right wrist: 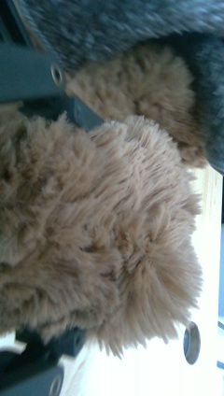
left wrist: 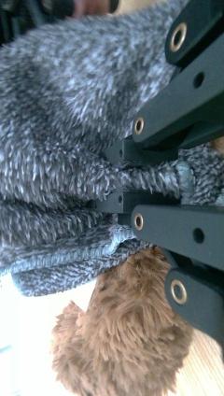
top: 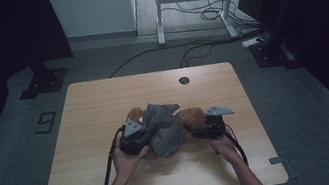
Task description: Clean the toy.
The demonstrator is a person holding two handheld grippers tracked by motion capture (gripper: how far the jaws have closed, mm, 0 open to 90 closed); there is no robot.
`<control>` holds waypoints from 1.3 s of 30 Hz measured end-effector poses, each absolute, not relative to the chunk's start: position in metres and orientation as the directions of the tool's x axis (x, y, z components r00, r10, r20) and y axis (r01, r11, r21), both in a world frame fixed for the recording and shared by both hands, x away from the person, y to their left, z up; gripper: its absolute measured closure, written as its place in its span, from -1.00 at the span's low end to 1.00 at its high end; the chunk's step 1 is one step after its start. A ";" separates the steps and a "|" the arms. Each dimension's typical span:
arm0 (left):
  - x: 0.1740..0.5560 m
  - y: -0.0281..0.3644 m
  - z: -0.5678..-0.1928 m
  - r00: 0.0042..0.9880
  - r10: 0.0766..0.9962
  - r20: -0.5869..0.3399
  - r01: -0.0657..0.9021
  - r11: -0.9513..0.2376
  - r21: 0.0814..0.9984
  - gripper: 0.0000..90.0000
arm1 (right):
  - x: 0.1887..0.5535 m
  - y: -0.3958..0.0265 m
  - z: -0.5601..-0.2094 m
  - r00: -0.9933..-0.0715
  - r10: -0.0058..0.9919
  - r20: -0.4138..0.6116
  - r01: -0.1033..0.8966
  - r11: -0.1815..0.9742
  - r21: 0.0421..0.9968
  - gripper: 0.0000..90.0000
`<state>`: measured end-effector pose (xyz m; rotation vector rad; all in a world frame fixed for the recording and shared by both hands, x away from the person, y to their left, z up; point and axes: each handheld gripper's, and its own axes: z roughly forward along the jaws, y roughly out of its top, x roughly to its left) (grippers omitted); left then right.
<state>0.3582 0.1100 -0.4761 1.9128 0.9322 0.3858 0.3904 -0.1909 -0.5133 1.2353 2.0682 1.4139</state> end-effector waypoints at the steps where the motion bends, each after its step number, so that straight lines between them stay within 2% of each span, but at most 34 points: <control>1: 0.358 0.110 -0.475 0.662 0.740 -0.117 0.448 -0.265 0.854 0.80 | 0.383 -0.191 -0.516 -0.554 0.817 0.160 0.444 0.128 0.887 -0.28; 6: 0.353 0.096 -0.448 0.702 0.699 -0.132 0.415 -0.251 0.875 0.80 | 0.360 -0.190 -0.525 -0.528 0.843 0.100 0.383 0.132 0.914 -0.12; 13: 0.359 0.033 -0.411 0.750 0.660 -0.045 0.325 -0.309 0.894 0.79 | 0.345 -0.192 -0.534 -0.524 0.849 0.065 0.330 0.132 0.935 -0.09; 16: 0.374 -0.007 -0.418 0.738 0.674 0.033 0.332 -0.405 0.852 0.79 | 0.343 -0.193 -0.533 -0.520 0.851 0.068 0.335 0.130 0.933 -0.10; 18: 0.382 -0.021 -0.431 0.742 0.670 0.024 0.374 -0.443 0.815 0.79 | 0.342 -0.193 -0.534 -0.518 0.853 0.061 0.332 0.134 0.934 -0.10; 20: 0.384 -0.028 -0.447 0.739 0.668 0.091 0.366 -0.510 0.778 0.80 | 0.341 -0.194 -0.533 -0.518 0.853 0.058 0.336 0.141 0.931 -0.10; 27: 0.379 0.001 -0.453 0.725 0.685 0.075 0.378 -0.487 0.787 0.80 | 0.341 -0.192 -0.532 -0.521 0.853 0.036 0.334 0.165 0.928 -0.11; 35: 0.361 0.041 -0.437 0.688 0.715 0.125 0.339 -0.469 0.816 0.80 | 0.339 -0.191 -0.532 -0.516 0.856 0.035 0.339 0.166 0.926 -0.11; 39: 0.366 0.074 -0.436 0.638 0.764 0.099 0.390 -0.432 0.813 0.80 | 0.340 -0.192 -0.532 -0.515 0.856 0.046 0.342 0.156 0.927 -0.11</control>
